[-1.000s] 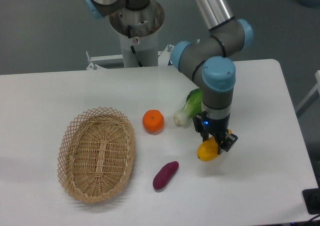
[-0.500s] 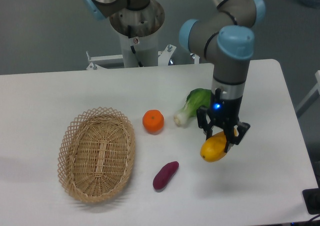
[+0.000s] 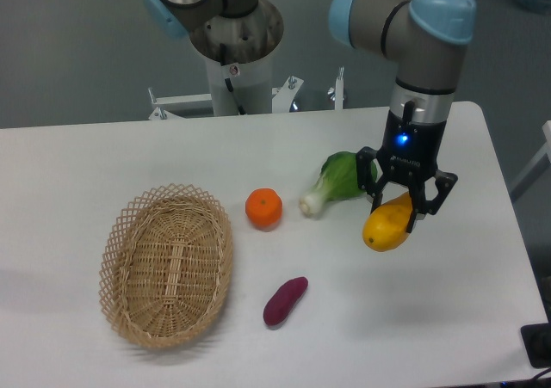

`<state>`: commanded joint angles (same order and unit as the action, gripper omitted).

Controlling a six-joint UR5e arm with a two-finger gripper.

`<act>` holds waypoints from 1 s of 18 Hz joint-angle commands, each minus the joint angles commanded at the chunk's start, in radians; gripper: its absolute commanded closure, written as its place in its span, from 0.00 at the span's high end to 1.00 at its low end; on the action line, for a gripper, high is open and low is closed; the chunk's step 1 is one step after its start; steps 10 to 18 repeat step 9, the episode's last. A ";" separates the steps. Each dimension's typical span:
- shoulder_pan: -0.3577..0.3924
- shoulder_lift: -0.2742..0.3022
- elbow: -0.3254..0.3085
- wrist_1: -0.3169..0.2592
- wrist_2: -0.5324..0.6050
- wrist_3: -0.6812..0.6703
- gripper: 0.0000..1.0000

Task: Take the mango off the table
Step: 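Lift the grasped mango up off the table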

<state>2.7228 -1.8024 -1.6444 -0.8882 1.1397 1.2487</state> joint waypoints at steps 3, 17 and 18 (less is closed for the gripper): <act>0.002 0.002 -0.005 -0.002 0.000 0.000 0.45; -0.002 0.003 -0.005 0.000 0.000 -0.002 0.45; -0.002 0.003 -0.005 0.000 0.000 -0.002 0.45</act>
